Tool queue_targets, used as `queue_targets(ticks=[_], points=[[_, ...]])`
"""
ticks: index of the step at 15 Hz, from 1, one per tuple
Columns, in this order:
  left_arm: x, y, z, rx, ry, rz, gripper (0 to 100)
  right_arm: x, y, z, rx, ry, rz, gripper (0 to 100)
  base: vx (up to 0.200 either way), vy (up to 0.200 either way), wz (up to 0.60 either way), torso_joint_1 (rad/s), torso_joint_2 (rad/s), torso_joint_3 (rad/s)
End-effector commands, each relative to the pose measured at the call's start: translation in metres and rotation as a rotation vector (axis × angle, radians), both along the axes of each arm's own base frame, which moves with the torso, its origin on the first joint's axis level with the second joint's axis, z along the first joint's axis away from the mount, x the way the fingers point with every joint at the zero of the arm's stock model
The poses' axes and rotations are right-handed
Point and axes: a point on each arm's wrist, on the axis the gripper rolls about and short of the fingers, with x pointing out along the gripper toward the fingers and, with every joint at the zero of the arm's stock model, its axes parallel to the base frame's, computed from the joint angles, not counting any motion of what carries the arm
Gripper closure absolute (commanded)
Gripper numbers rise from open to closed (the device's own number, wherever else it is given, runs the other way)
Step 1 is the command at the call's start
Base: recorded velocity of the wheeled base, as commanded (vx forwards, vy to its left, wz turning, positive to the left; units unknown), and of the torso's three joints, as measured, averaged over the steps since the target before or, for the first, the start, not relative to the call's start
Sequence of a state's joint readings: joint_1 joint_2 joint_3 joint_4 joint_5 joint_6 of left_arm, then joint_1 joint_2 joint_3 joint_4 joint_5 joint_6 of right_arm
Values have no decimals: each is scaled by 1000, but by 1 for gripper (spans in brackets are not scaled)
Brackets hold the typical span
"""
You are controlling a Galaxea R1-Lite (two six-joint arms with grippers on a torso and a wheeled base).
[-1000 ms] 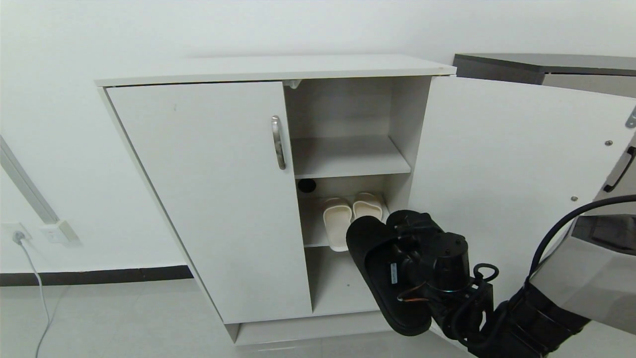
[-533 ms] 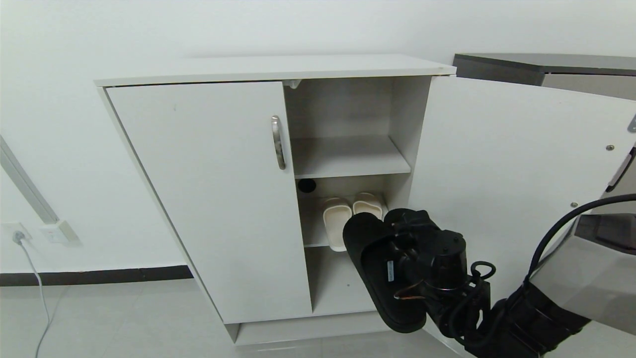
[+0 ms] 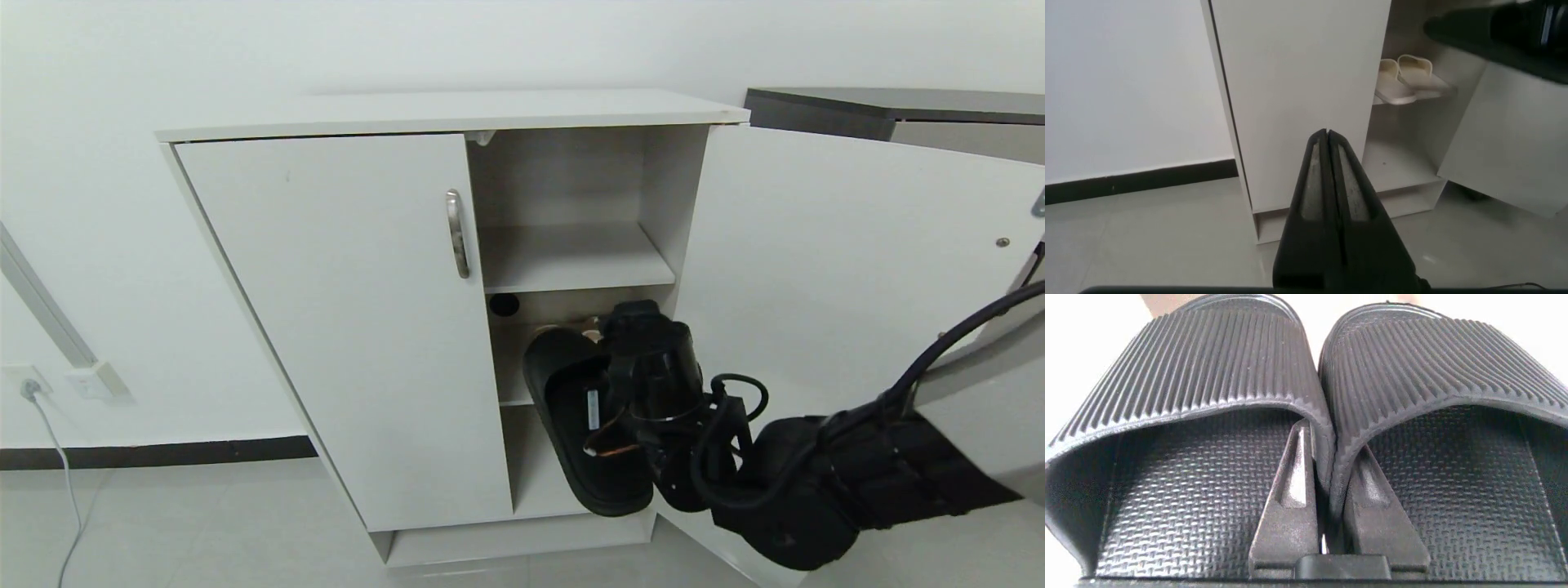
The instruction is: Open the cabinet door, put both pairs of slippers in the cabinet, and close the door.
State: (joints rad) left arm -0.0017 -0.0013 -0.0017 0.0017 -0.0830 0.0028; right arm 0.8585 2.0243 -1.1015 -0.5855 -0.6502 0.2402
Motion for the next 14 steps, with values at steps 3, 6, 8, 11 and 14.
queue_targets(ticks=[3,6,8,11,14], points=[[0,0,0,0,1,0,100,-3,6,64,47,-77,-101,100,0,0,0,0,0,0],[0,0,0,0,1,0,100,-6,11,78,51,-105,-91,100,0,0,0,0,0,0],[0,0,0,0,1,0,100,-8,18,78,50,-109,-81,100,0,0,0,0,0,0],[0,0,0,0,1,0,100,-7,22,71,47,-98,-75,100,0,0,0,0,0,0],[0,0,0,0,1,2,100,-7,22,70,43,-94,-73,100,0,0,0,0,0,0]])
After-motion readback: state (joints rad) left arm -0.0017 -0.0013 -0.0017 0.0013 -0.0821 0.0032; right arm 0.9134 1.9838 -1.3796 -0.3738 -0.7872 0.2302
